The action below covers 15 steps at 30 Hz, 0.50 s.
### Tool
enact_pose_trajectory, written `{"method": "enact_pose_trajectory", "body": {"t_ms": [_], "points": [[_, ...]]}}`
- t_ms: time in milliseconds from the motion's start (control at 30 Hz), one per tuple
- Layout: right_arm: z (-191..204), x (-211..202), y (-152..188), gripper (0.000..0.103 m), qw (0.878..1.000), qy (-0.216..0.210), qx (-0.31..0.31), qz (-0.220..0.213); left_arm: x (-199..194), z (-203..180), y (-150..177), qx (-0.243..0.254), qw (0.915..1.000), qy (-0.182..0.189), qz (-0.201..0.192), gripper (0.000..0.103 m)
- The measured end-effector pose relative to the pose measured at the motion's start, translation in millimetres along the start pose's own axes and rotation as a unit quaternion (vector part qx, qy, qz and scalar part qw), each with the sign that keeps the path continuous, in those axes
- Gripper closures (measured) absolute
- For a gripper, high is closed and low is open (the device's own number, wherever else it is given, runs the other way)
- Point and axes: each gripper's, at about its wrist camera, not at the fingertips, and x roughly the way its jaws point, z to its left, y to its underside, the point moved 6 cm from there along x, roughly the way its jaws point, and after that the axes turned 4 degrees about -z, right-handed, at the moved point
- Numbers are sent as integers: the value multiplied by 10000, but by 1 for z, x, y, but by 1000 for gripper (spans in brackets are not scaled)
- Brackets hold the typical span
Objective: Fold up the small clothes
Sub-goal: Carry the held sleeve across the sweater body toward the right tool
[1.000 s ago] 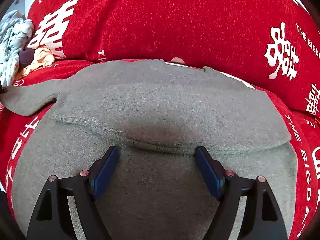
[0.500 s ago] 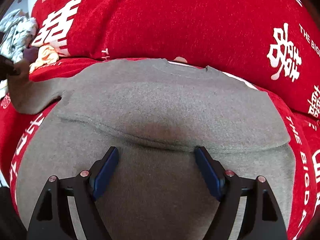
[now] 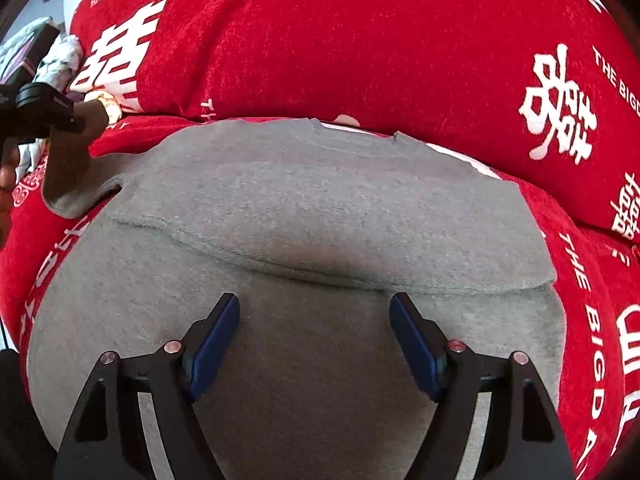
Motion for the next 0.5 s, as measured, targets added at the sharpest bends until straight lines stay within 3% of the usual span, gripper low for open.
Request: {"method": "enact_pose_trajectory", "body": {"t_ms": [500], "points": [[-44,-2,10,22,9985,62,537,70,-20,-78,25,523,9981,295,138,94]]}}
